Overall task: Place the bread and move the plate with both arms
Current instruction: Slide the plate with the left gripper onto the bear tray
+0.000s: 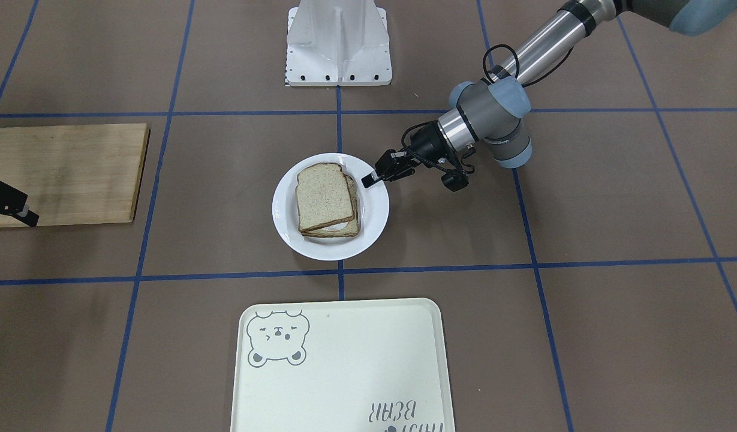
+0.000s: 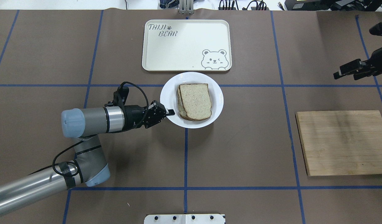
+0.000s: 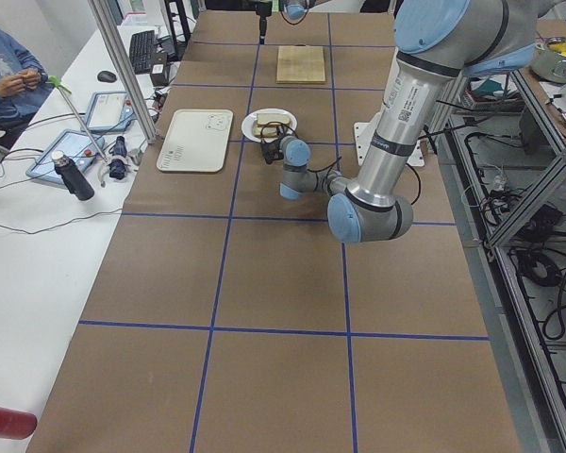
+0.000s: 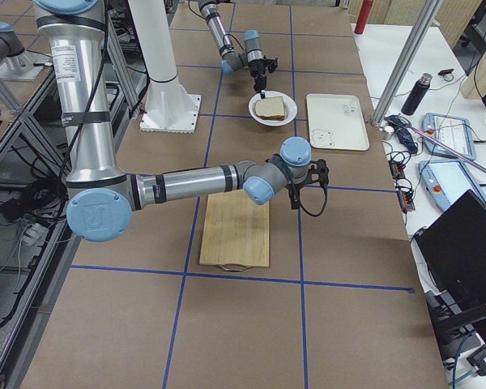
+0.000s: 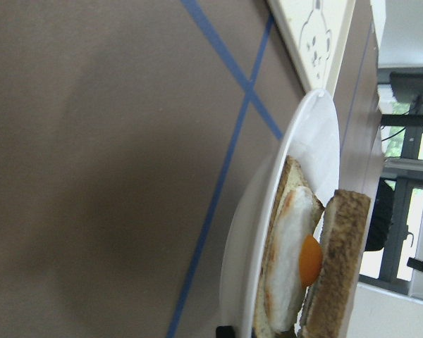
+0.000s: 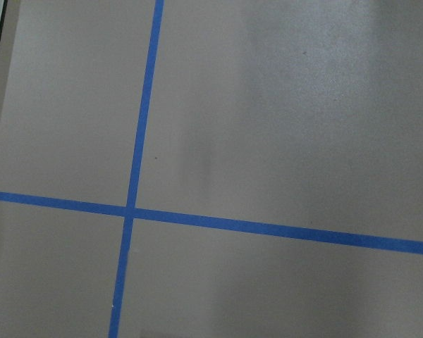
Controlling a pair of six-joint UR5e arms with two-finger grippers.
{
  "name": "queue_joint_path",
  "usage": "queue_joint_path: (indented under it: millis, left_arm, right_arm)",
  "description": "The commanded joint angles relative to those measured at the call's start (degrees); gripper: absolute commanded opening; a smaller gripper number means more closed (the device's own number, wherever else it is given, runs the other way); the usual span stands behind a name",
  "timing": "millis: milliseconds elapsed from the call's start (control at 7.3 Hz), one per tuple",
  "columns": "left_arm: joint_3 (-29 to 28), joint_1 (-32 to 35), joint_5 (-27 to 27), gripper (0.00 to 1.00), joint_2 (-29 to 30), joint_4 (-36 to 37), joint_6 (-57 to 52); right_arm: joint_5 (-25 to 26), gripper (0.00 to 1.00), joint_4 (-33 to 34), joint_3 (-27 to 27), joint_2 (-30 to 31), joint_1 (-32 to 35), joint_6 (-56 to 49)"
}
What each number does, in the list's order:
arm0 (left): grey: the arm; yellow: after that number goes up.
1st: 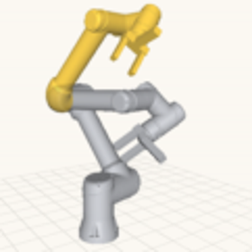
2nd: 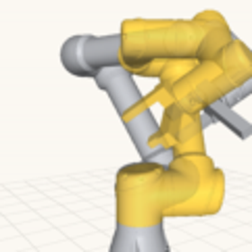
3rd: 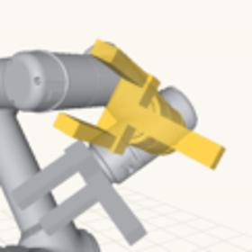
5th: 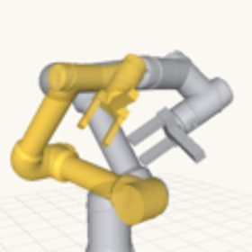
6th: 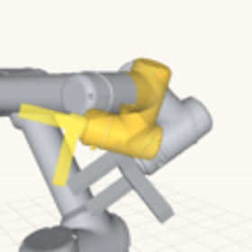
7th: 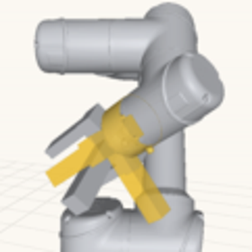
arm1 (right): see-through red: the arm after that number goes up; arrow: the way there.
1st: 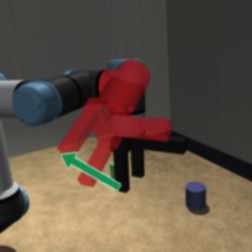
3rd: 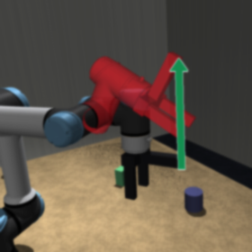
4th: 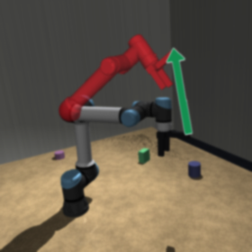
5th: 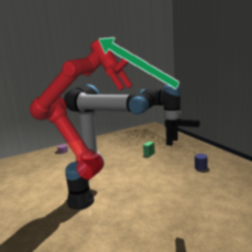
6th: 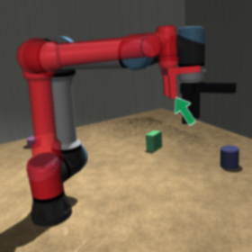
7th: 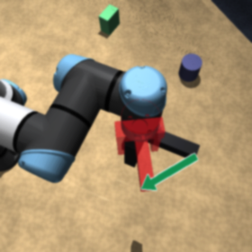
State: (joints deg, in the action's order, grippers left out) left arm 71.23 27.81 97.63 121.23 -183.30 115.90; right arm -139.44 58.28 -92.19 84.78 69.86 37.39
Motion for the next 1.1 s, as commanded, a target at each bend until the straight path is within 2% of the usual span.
queue_joint_path:
  millis: [0,137,274,548,959]
  left_arm:
    - [-0.47,0.14,-10.04,0.00,3.21,0.65,4.50]
    - [-2.83,0.23,-14.00,0.00,5.92,3.36,4.86]
    - [-6.24,0.75,-18.48,0.00,10.99,9.56,6.43]
    - [-13.00,2.34,-25.69,0.00,15.59,18.11,11.60]
    - [-21.11,6.81,-26.97,0.00,17.46,23.50,20.40]
  right_arm:
    - [-0.74,1.00,0.08,-0.97,1.79,1.50,-0.13]
    - [-0.66,1.00,0.16,-0.98,1.88,1.68,-0.13]
    - [-0.57,1.00,0.08,-1.32,2.67,1.95,-0.13]
    - [-0.13,1.00,0.08,-2.82,4.42,2.21,-0.21]
    - [0.13,1.00,0.08,-2.73,4.43,2.04,-0.30]
